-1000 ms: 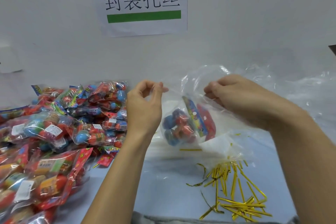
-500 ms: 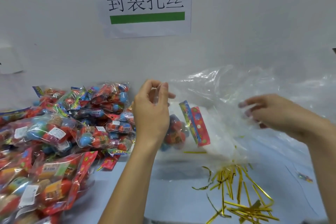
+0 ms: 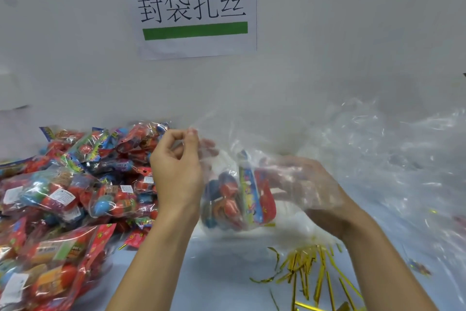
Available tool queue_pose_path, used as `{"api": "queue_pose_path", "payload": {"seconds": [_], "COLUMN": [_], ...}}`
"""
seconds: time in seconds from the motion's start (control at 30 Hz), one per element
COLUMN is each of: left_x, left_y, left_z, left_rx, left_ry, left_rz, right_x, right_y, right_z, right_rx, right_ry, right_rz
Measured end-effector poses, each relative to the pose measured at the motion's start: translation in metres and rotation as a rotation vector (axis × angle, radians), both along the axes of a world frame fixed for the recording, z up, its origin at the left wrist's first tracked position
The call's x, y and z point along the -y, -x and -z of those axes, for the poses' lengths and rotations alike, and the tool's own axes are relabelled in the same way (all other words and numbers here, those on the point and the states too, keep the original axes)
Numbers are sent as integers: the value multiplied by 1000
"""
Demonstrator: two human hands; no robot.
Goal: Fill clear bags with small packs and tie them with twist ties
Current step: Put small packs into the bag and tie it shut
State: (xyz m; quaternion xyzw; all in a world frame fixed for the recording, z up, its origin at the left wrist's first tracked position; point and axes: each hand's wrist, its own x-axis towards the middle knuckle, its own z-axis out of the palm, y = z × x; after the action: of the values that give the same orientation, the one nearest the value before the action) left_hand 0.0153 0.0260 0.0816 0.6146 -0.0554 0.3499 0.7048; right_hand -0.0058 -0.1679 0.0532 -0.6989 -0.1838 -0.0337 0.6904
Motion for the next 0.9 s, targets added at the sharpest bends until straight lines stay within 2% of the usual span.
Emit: {"api": "queue_pose_path", "payload": {"seconds": [0.13, 0.23, 0.3, 0.4, 0.53, 0.67, 0.77, 0.83, 0.9], "left_x": [-2, -3, 0, 7, 6, -16, -30, -34, -36], "left_y": [-4, -5, -4, -2, -4, -9, -10, -8, -6], "left_z": [4, 4, 7, 10, 10, 9, 8, 5, 4], "left_rx": [-37, -42, -69, -120, -174, -263, -263, -213, -225], "left_ry": [48, 170, 237, 301, 205, 86, -171, -377, -477], "left_rz": [-45, -171, -209, -164, -120, -79, -54, -110, -70], "right_x": [0, -3, -10, -19, -24, -15, -11, -11, -13], "right_y": [4, 5, 2, -2, -10, -14, -15, -14, -13], "right_z": [7, 9, 8, 12, 12, 14, 15, 16, 16], "right_rx": [47, -40, -67, -27, -1, -85, -166, -204, -231], "right_ry": [68, 117, 58, 36, -125, -264, -239, -240, -241], "right_rz": [-45, -135, -209, -118, 37, 140, 159, 124, 89]}}
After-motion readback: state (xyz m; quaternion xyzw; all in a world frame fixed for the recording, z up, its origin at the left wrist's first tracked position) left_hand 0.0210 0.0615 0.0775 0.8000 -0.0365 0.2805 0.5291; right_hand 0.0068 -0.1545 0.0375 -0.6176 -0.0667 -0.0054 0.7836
